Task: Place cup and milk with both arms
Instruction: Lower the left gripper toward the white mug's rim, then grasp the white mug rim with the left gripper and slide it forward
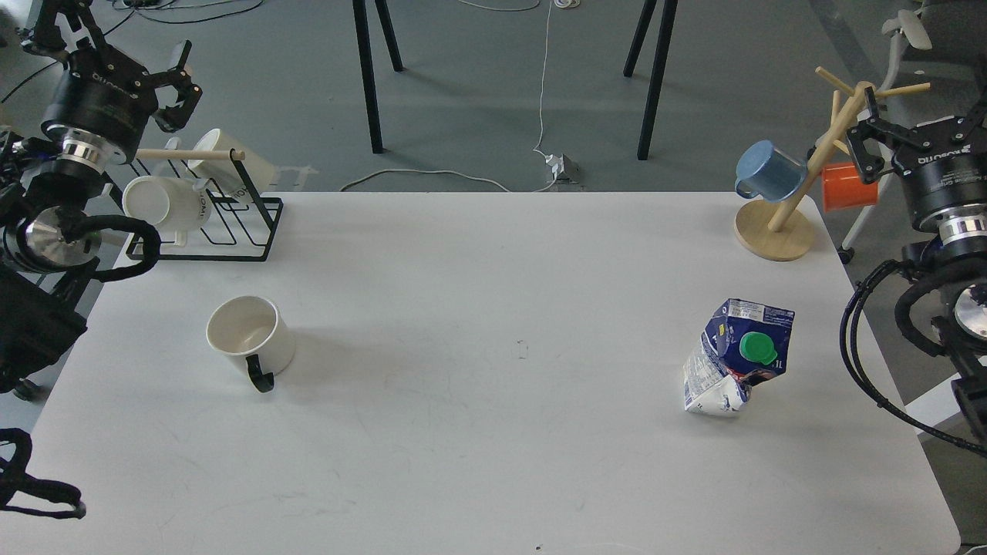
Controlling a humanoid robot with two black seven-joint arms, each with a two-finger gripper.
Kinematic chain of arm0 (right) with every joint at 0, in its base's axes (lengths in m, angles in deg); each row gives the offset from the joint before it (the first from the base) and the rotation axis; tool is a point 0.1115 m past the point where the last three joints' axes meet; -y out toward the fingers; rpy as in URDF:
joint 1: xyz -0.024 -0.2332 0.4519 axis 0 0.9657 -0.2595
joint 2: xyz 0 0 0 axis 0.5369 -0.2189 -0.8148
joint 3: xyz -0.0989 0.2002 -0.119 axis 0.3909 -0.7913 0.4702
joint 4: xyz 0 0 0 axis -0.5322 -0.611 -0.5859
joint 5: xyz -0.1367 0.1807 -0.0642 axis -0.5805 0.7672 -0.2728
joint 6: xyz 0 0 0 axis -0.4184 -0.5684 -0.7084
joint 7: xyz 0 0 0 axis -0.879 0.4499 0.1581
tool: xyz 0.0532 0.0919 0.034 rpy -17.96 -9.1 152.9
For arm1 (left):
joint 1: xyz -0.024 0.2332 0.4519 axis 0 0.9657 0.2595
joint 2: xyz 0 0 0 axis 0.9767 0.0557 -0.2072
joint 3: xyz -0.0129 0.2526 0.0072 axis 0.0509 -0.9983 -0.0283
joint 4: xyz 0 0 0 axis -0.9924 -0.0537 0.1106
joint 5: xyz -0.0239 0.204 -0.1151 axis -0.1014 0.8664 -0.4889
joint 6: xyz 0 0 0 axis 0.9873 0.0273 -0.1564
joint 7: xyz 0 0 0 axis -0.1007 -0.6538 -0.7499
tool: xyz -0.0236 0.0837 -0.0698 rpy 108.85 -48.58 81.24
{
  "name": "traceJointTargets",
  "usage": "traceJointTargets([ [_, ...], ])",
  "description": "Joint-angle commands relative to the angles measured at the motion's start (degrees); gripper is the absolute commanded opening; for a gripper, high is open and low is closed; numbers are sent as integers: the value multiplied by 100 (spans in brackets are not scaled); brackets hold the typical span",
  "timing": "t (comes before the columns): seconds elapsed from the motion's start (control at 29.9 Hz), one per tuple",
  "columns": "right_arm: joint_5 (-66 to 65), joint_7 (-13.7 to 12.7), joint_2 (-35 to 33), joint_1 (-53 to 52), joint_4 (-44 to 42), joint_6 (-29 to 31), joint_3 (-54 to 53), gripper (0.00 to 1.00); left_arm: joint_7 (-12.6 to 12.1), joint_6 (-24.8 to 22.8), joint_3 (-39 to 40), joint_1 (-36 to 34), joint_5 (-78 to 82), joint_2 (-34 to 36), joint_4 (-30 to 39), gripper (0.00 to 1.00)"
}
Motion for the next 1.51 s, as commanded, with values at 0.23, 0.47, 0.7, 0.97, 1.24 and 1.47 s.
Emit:
traceJointTargets([
  [0.23, 0, 0, 12, 53, 0, 0, 9, 99, 210, 266, -1506, 565, 2691, 2285, 2475, 96],
  [0.47, 0, 17, 29, 98, 27, 0, 9, 99, 351, 1601, -1541, 1199, 5952, 2577, 3120, 95],
  [0.7, -8, 9, 12, 89, 36, 0, 1, 99, 307, 2744, -2103, 1445, 9038, 2384, 2734, 88],
  [0.97, 0, 9, 21, 98, 44, 0, -8, 99, 360, 2948, -2288, 1463, 9709, 1505, 1345, 71],
  [1.24, 0, 9, 12, 98, 36, 0, -8, 99, 360, 2939, -2297, 1446, 9735, 1153, 950, 38],
  [1.47, -8, 9, -6, 98, 9, 0, -8, 99, 456, 2921, -2297, 1393, 9920, 986, 782, 6],
])
